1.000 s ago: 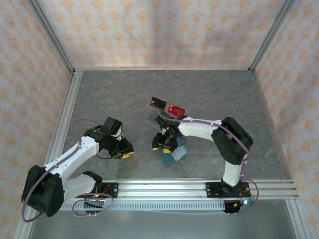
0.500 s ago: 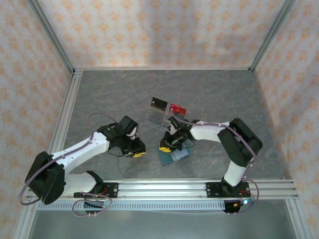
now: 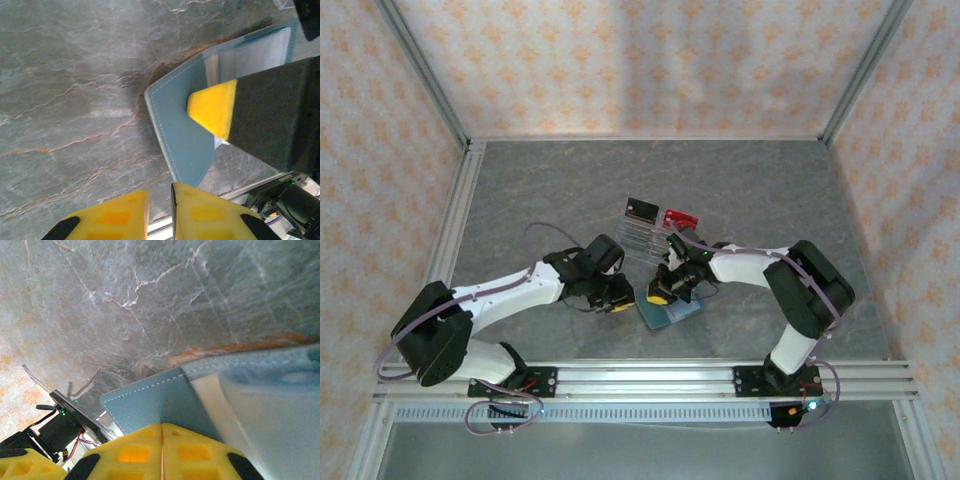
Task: Put the credit cards into the card holder
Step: Open the card holder at the bottom-center of the table.
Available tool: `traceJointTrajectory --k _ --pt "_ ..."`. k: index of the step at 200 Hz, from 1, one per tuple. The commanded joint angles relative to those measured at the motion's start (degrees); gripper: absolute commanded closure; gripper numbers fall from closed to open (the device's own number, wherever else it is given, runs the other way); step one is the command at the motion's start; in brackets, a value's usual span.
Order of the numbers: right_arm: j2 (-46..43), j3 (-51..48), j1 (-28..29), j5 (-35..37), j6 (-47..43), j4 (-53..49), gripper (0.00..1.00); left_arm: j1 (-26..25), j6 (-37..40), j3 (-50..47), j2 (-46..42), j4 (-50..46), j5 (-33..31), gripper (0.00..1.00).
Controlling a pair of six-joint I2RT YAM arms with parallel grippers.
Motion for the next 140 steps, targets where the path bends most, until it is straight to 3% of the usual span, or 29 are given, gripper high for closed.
traceJointTrajectory --k 1,72,140 --pt "-2.56 2.36 -0.29 0.19 -2.18 -3.62 0.84 -1.42 -2.14 2.61 1.18 1.98 -2.73 0.81" --pt "-7.26 6.99 -0.29 1.77 -5.83 -12.23 0.73 -1.44 -5.57 1.52 1.18 4.50 -4.19 0.81" --pt "-10.13 8.16 -0.29 8.37 -11.06 -22.48 0.75 -0.72 -4.59 2.41 -1.03 2.16 -4.78 0.80"
